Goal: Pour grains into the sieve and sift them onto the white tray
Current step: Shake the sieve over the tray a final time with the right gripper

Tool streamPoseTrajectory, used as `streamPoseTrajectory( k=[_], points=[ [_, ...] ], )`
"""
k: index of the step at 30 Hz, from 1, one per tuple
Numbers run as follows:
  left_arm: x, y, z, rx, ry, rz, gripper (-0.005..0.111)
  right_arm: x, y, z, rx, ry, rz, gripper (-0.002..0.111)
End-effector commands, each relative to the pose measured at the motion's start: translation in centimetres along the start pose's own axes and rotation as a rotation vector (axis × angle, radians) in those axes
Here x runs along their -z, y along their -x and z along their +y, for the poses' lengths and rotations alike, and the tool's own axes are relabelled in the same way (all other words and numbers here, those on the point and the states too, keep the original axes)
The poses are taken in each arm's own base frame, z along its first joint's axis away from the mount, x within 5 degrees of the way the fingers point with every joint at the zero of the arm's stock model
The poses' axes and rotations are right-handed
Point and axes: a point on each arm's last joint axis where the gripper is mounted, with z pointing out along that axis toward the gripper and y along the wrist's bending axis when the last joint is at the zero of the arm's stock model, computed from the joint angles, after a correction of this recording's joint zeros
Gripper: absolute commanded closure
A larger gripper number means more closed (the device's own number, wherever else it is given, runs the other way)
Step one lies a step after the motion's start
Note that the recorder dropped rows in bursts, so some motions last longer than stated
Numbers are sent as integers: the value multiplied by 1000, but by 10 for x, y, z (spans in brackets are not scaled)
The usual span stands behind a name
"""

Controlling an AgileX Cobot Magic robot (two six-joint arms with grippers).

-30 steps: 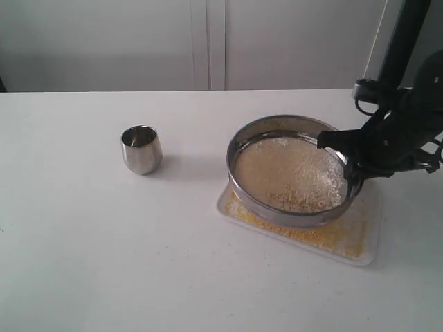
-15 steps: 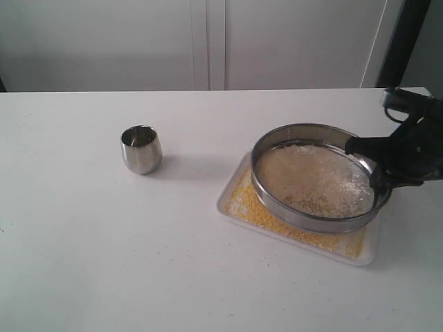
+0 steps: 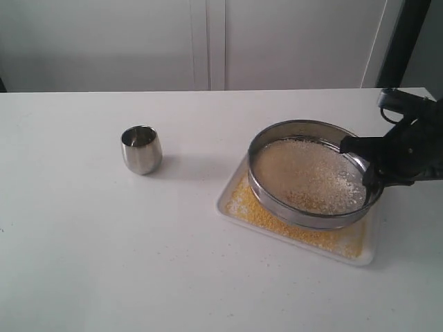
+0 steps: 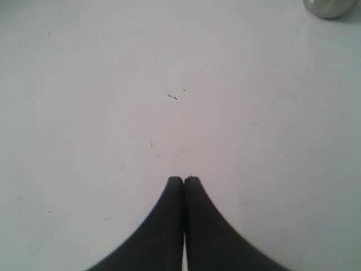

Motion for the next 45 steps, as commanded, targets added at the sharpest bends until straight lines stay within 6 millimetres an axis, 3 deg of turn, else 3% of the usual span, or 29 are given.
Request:
streamPoseTrajectory(
  k=[1, 4, 6, 9, 11, 14, 17, 19, 23, 26, 28, 31, 45],
  points=[
    [-1, -3, -1, 11, -3, 8, 107, 11, -7, -8, 55, -64, 39, 108],
    [-1, -3, -1, 11, -3, 8, 107, 16, 8, -8, -91, -25, -150, 108],
    [-1, -3, -1, 11, -3, 8, 107, 8, 7, 5, -27, 9, -84, 108],
    [-1, -3, -1, 11, -3, 8, 107, 8, -4, 3, 57, -28, 30, 108],
    [-1, -3, -1, 11, -3, 8, 107, 16, -2, -7, 11, -64, -38, 108],
    [-1, -3, -1, 11, -3, 8, 107, 14, 7, -1, -86, -7, -141, 108],
    [-1, -3, -1, 11, -3, 8, 107, -1, -1, 12, 15, 10, 7, 108],
    [-1, -3, -1, 11, -3, 8, 107, -1, -8, 5, 54, -30, 51, 108],
    [-1, -3, -1, 11, -3, 8, 107, 5, 2, -4, -97, -9, -118, 108],
    [-1, -3, -1, 11, -3, 8, 107, -11, 2, 13, -32, 48, -13, 108],
    [-1, -3, -1, 11, -3, 8, 107, -12, -1, 11, 6, 27, 53, 108],
    [-1, -3, -1, 11, -3, 8, 107, -3, 3, -3, -33, -15, -15, 108],
    [-1, -3, -1, 11, -3, 8, 107, -6, 5, 6, -52, 5, -21, 108]
  ],
)
